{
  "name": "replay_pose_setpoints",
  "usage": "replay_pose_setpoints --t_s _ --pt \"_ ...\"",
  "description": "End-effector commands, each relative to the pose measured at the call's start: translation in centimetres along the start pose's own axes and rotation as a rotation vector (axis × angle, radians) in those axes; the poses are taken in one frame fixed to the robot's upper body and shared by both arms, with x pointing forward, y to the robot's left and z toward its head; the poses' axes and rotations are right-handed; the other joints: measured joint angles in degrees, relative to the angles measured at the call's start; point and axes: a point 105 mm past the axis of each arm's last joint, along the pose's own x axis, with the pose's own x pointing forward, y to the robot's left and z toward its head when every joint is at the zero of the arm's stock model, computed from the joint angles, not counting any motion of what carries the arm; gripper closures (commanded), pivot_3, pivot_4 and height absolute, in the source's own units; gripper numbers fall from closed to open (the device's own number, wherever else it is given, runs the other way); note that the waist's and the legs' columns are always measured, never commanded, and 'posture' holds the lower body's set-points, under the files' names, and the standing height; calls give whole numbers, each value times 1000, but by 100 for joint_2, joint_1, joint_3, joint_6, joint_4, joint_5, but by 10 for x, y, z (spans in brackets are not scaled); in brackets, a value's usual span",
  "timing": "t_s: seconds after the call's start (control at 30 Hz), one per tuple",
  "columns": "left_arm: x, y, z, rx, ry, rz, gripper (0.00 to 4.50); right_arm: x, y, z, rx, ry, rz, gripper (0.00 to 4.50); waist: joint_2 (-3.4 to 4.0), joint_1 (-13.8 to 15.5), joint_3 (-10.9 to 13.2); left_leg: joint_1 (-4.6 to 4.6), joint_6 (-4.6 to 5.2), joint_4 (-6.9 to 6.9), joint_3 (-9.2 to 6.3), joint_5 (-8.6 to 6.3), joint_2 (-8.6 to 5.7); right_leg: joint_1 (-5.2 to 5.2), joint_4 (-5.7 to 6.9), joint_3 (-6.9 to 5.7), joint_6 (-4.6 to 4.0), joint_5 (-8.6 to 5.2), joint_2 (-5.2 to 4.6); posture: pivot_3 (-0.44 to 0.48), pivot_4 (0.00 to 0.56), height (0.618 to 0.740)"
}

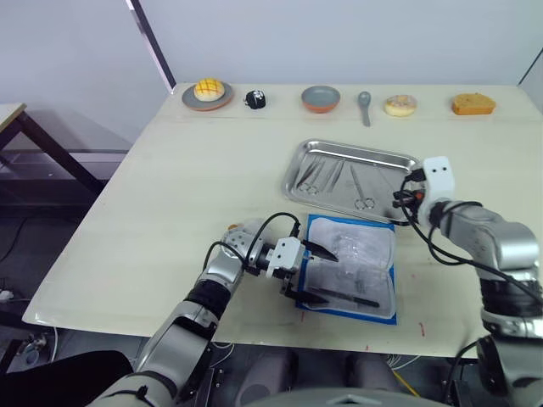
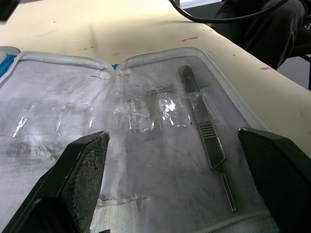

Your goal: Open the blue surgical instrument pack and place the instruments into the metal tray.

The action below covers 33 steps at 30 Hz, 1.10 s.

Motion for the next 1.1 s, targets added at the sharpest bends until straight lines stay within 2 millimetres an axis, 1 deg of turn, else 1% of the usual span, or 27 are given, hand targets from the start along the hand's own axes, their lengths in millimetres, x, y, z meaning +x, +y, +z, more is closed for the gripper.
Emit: replay_pose_setpoints --t_s 0.03,0.2,0.4,0.47,0.5,0.53,0.57,0.63,0.67,0.73,0.77,0.87,0.97,1.03,1.1 --pt "15 -41 -38 -189 82 -109 0 10 -1 9 -14 -19 -38 4449 1 1 0 0 0 0 0 0 -1 0 0 0 0 0 1 0 150 740" --pt "14 -41 -39 -192 86 -107 0 22 11 11 -10 -20 -14 4449 4 -12 -2 1 -1 -1 -4 1 -2 0 1 -3 0 0 4 0 150 740" --pt "14 -42 -39 -191 87 -109 0 26 17 5 12 -4 5 4449 5 -15 -3 3 -1 0 -3 1 -2 0 4 -2 1 0 6 0 150 740" --pt "15 -42 -39 -191 86 -110 0 25 19 3 18 0 13 3915 5 -16 -3 3 -1 0 -3 1 -2 0 4 -1 1 0 6 0 150 740" --pt "15 -43 -39 -191 86 -110 0 25 20 3 17 0 16 3803 5 -17 -3 3 -1 0 -3 1 -2 0 4 -1 1 0 6 0 150 740" --pt "15 -43 -39 -192 86 -110 0 24 20 3 17 -2 17 3329 5 -18 -3 4 -1 0 -3 1 -2 0 5 -1 1 0 7 0 150 740" --pt "15 -43 -39 -192 86 -111 0 23 20 4 17 -8 14 3013 5 -18 -3 4 0 0 -3 1 -2 0 6 -1 1 0 7 0 150 740" --pt "14 -43 -39 -192 86 -112 0 21 20 8 16 -27 19 1991 5 -17 -3 4 0 0 -3 1 -2 0 6 -1 1 0 7 0 150 740" --pt "14 -44 -39 -193 86 -113 0 16 21 14 10 -55 25 1538 5 -16 -3 4 0 0 -3 1 -2 0 6 -1 1 0 7 0 150 740" --pt "14 -45 -40 -194 86 -114 0 8 22 27 1 -108 33 446 6 -17 -4 4 0 0 -4 1 -2 0 6 -2 1 0 7 0 150 740" --pt "14 -45 -40 -194 86 -114 0 5 22 30 -1 -124 34 45 7 -22 -4 3 0 0 -4 0 -2 0 6 -1 1 0 7 0 150 740" --pt "13 -44 -40 -193 89 -116 0 -13 23 45 -63 -215 65 45 6 -18 -3 3 1 0 -6 0 -2 0 6 -3 2 -1 8 0 150 740" --pt "12 -43 -40 -191 92 -117 0 -34 30 52 -97 -321 145 45 5 -1 -3 2 1 -1 -8 0 -3 1 5 -5 2 -1 8 0 150 740" --pt "12 -43 -40 -190 94 -118 0 -51 36 51 -128 -379 218 45 5 -10 -2 3 1 -1 -12 0 -3 2 4 -3 3 -2 9 0 150 740" --pt "11 -42 -40 -189 96 -120 0 -66 38 42 -145 -396 262 45 3 -10 -1 3 1 -1 -14 0 -4 2 4 -2 4 -2 11 0 150 740"
